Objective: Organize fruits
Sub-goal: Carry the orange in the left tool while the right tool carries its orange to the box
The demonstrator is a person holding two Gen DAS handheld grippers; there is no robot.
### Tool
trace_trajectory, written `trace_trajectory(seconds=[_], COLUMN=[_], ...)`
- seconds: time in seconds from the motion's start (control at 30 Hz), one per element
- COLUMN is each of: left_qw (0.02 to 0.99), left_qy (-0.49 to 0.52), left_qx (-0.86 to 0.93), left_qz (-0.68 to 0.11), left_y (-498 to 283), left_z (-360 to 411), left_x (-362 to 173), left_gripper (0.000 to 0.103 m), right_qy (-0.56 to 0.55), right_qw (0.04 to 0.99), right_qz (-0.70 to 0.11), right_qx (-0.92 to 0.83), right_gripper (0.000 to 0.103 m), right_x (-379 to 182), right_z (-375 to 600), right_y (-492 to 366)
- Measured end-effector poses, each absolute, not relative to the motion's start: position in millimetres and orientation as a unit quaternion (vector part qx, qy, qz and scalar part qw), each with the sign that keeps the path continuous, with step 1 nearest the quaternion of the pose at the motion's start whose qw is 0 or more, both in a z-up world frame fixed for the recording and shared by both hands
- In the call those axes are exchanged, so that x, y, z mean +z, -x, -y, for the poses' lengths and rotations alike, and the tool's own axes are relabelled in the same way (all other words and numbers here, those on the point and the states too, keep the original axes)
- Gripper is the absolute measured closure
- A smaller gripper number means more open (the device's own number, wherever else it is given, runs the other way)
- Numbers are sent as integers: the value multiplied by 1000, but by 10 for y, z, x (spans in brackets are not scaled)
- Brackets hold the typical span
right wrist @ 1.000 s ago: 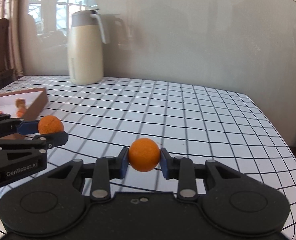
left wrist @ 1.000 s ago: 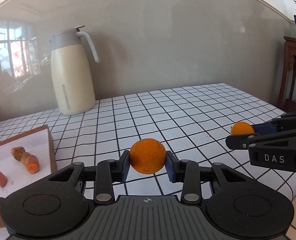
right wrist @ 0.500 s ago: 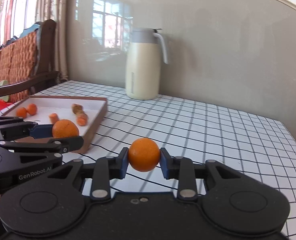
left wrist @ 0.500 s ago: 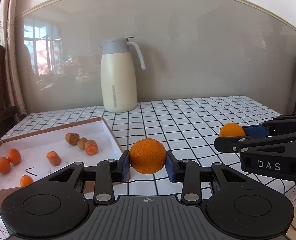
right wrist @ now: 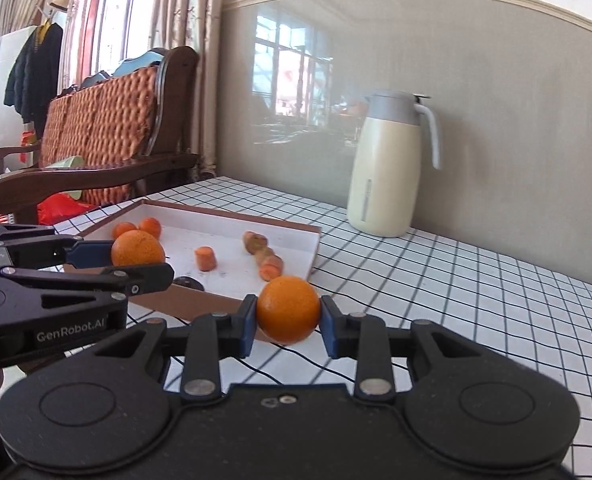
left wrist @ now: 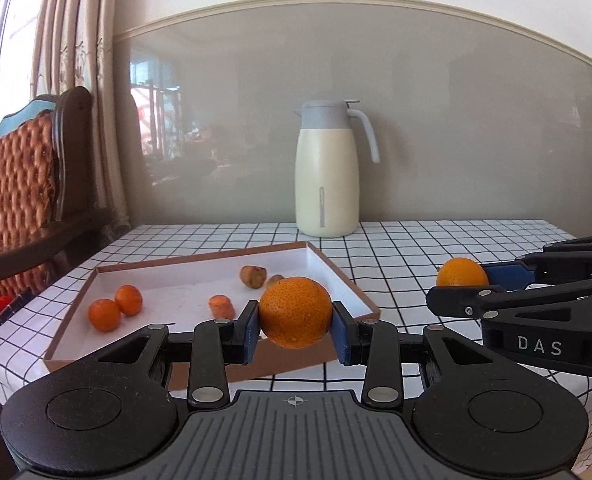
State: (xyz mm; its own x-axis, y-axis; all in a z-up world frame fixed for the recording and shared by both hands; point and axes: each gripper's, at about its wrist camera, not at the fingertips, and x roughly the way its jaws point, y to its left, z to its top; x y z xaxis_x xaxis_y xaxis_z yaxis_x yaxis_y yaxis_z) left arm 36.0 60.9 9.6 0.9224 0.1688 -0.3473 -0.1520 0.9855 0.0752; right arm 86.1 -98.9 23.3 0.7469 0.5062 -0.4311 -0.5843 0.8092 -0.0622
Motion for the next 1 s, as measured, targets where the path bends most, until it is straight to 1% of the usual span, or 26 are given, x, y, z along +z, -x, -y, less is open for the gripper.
trace_trajectory(seconds=[0.5,0.73,1.0], left_qw=[972,967,965], left_qy=[-11,-1,2], left_qx=[167,196,204], left_qz=[-165,-163,-162], left_y=[-201,-237,-390], left_z=[-1418,-1780,-2001], left_x=[184,173,146], left_gripper=[66,66,66], right_qy=[99,89,97], right_qw=[923,926,929], right_qz=[-173,-168,-159], right_qx=[330,328,319], right_gripper=[80,79,80], right_x=[340,358,377], right_z=[428,262,114], right_y=[-971,-1110,-1309])
